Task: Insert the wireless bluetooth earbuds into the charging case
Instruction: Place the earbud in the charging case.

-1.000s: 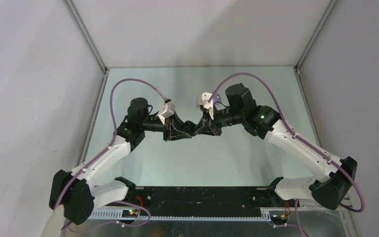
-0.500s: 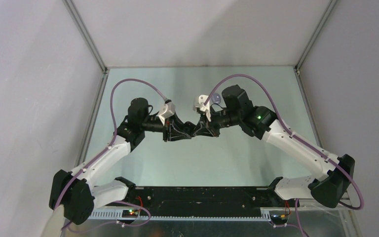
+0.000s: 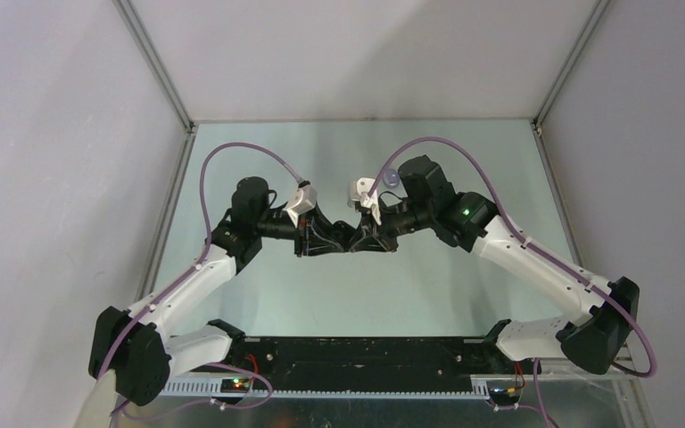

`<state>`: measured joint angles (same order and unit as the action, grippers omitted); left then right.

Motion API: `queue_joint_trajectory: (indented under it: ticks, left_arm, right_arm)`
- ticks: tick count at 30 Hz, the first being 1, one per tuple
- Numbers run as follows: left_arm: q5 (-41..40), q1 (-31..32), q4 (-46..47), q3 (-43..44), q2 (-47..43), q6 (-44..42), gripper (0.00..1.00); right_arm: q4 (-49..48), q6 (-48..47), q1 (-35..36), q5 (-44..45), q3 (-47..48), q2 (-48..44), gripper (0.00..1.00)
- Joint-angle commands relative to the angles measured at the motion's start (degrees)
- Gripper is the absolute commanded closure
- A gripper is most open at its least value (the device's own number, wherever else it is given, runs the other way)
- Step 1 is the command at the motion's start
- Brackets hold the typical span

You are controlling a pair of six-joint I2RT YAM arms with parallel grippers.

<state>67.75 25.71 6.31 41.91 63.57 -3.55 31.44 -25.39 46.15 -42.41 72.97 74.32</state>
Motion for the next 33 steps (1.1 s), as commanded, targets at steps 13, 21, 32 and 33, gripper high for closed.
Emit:
queue_joint_trajectory:
  ticks: [13, 21, 32, 33]
  left_arm:
    - [1.9, 0.3, 2.2, 0.5, -1.0, -1.2, 1.0]
    - [2.1, 0.3, 2.1, 0.6, -1.2, -1.1, 1.0]
    - [2.1, 0.3, 1.9, 0.7, -1.2, -1.3, 1.0]
    - [2.1, 0.3, 1.9, 0.7, -1.1, -1.3, 1.0]
  right_arm:
    - [-4.6, 3.1, -1.7, 7.8, -0.4, -2.0, 0.88]
    - [-5.0, 3.3, -0.1, 8.1, -0.6, -0.2, 0.88]
    - [-2.6, 0.6, -0.5, 5.5, -0.2, -2.1, 0.88]
    - [-2.4, 0.5, -0.8, 4.8, -0.2, -2.3, 0.88]
